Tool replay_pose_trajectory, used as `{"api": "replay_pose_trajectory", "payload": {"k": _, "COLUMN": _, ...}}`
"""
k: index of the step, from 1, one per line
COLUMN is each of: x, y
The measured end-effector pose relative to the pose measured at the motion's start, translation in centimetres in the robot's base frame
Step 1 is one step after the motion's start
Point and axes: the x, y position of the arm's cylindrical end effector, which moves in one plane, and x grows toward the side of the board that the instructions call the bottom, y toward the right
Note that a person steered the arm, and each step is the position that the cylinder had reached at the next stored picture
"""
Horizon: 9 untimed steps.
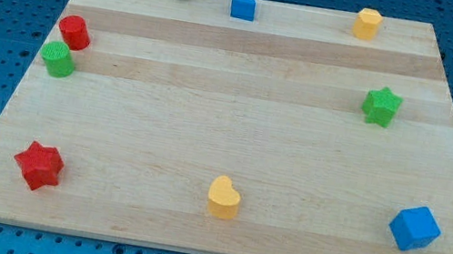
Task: Move the blue triangle towards the center
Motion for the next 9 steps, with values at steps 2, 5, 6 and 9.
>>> {"api": "replay_pose_trajectory", "payload": {"k": 2, "x": 0.1, "y": 5.1}}
{"api": "replay_pose_trajectory", "payload": {"k": 5, "x": 0.1, "y": 13.4}}
{"api": "replay_pose_trajectory", "payload": {"k": 6, "x": 0.2, "y": 13.5}}
{"api": "replay_pose_trajectory", "payload": {"k": 9, "x": 1.6, "y": 12.7}}
